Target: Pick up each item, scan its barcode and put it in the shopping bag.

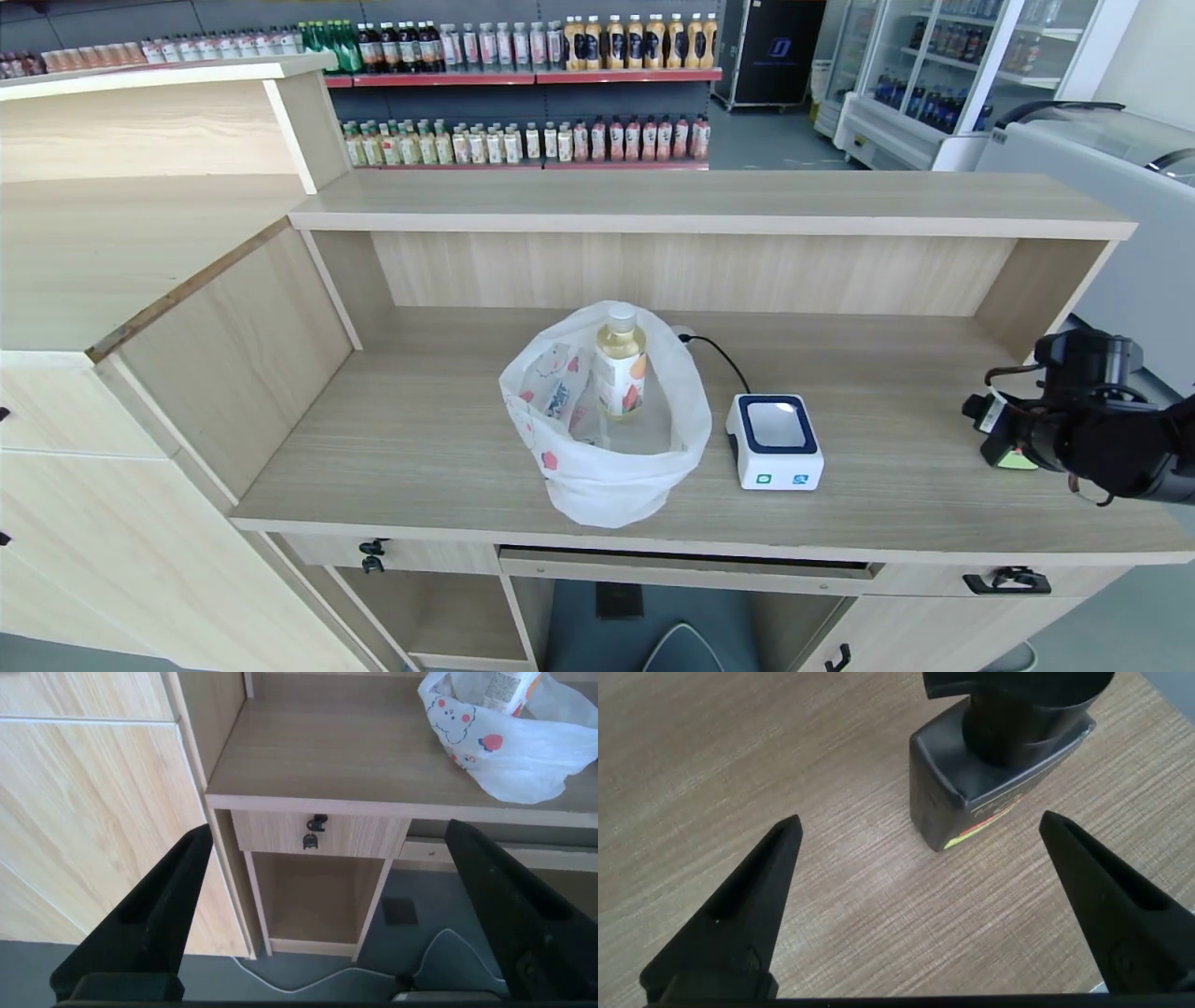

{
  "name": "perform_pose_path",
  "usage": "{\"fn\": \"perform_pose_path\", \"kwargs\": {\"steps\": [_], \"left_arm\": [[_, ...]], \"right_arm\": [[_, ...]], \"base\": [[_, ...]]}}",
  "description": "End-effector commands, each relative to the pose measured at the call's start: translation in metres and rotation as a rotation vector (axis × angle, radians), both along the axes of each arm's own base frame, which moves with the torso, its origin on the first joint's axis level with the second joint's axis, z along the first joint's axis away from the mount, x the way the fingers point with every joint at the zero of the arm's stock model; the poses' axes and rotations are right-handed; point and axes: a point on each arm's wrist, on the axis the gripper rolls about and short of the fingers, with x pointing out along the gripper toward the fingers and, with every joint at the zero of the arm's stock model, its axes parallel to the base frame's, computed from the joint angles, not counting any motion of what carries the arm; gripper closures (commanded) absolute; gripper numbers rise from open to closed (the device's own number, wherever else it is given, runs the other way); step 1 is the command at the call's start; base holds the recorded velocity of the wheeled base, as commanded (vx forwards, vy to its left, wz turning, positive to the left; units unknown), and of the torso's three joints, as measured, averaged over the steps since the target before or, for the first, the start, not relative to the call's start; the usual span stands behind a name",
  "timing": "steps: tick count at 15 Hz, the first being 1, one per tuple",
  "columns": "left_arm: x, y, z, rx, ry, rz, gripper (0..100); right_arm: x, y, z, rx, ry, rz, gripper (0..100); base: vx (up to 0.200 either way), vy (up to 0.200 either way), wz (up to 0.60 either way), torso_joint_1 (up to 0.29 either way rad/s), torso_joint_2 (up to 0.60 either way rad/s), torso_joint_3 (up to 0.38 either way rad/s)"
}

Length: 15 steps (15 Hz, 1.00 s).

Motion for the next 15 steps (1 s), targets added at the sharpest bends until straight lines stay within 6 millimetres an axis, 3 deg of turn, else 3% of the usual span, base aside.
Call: {"fn": "perform_pose_path", "kwargs": {"steps": [1,11,15], "left_arm": [[0.0,0.0,0.0,0.0,0.0,0.0,0],[0.0,0.0,0.0,0.0,0.0,0.0,0],[0.0,0.0,0.0,0.0,0.0,0.0,0]], "right_arm": [[0.007,0.0,-0.008,0.0,0.013,0.002,0],[0.029,0.005,-0.02,-0.026,0.013,-0.016,0],[0.028,0.009,-0.02,-0.045,0.021,-0.036,0]], "base": [[0.0,0.0,0.0,0.0,0.0,0.0],[0.0,0.0,0.0,0.0,0.0,0.0],[0.0,0.0,0.0,0.0,0.0,0.0]]}}
